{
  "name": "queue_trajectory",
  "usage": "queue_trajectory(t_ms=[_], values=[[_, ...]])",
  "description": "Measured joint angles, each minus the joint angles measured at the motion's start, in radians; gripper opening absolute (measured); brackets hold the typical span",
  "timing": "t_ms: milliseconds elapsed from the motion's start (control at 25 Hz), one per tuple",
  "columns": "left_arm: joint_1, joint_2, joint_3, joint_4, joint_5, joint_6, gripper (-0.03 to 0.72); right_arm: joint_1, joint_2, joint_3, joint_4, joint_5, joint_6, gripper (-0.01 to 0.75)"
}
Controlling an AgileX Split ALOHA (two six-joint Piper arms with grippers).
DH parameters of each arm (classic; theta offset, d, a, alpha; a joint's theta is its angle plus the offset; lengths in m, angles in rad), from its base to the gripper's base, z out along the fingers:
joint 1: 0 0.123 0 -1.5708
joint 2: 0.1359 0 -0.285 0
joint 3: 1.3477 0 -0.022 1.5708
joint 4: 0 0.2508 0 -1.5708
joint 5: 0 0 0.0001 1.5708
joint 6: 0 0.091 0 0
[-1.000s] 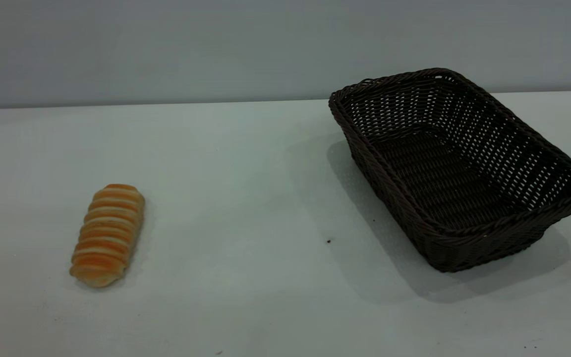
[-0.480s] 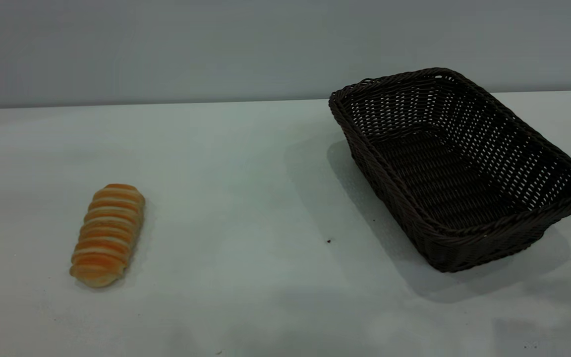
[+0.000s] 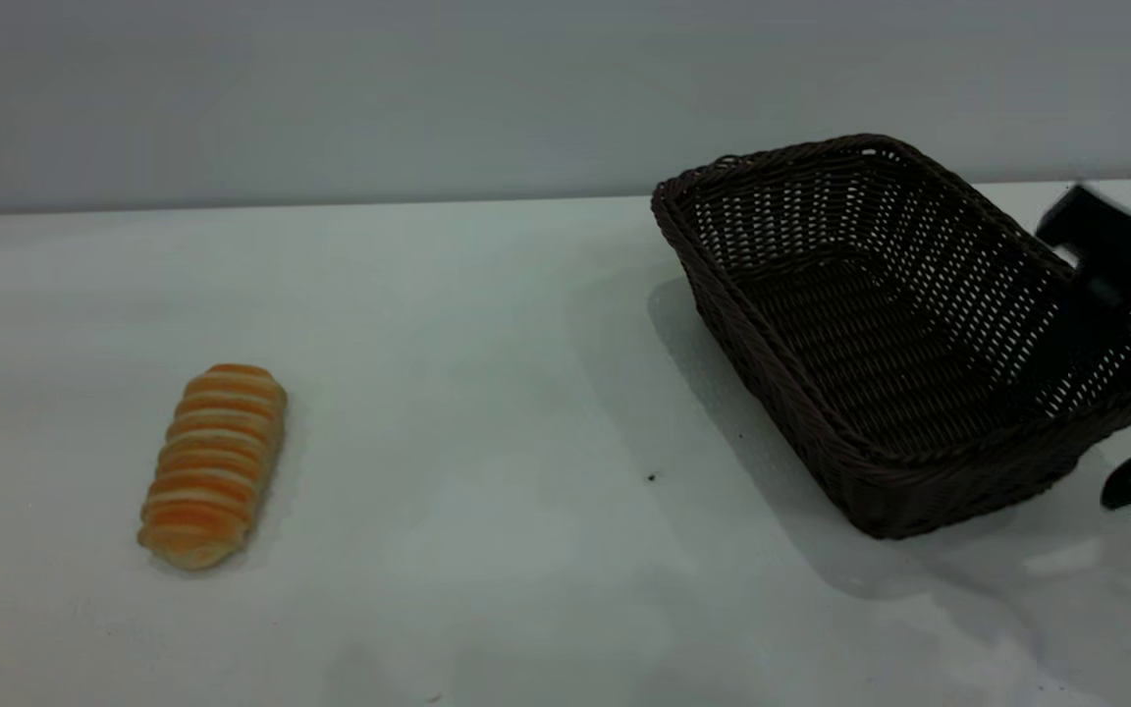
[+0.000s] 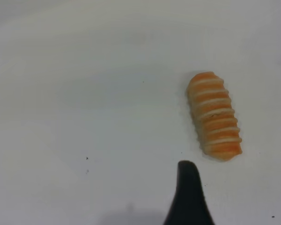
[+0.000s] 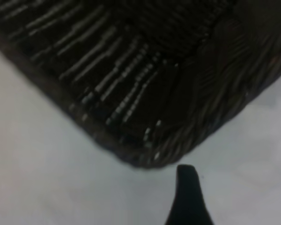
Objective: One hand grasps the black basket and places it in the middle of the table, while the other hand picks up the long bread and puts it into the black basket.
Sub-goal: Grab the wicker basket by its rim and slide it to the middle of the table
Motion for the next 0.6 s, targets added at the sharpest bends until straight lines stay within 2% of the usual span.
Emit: queue_trajectory(t_ms=[400,600], values=[[0.0,0.0,0.0,0.0,-0.008,0.0,0.59,0.0,0.122,-0.008,0.32,-0.14,-0.122,0.578],[0.0,0.0,0.0,-0.001,-0.026,0.0,0.59,0.0,0.237,-0.057,0.478,-0.184,-0.173,0.544]])
